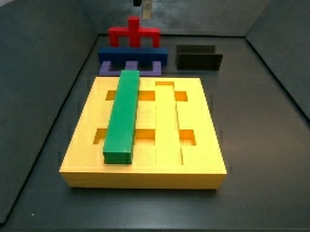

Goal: Pick up the blue object. Move up. Move to above the board. Insert the blue object.
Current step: Pick up the blue object.

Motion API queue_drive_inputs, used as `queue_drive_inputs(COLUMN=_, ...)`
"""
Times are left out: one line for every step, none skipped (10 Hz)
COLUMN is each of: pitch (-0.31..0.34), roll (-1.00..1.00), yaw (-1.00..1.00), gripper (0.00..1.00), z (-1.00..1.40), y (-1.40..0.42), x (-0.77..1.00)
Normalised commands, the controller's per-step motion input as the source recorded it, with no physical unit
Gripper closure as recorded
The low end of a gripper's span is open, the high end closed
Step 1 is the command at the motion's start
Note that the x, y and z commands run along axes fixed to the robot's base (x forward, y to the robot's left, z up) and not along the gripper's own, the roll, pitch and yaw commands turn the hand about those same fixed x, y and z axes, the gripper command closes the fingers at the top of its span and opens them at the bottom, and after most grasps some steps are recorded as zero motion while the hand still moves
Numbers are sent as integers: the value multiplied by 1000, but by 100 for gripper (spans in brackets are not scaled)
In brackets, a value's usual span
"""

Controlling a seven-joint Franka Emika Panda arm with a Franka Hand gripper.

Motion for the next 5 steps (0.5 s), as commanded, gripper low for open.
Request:
queue_drive_inputs(pitch=-37, roll=0, yaw=-286, gripper=0, z=-160, y=9, x=-111)
queue_drive_inputs(pitch=-80, roll=-7, yaw=-277, gripper=0, z=-263, y=0, x=0)
queue_drive_inputs(pitch=-81, roll=-51, yaw=-300, gripper=0, z=-240, y=0, x=0)
queue_drive_inputs(pitch=-83, roll=-81, yaw=-274, gripper=0, z=-180, y=0, x=0)
queue_drive_inputs(pitch=-100, roll=-179, yaw=-237, gripper=0, z=-251, y=0, x=0)
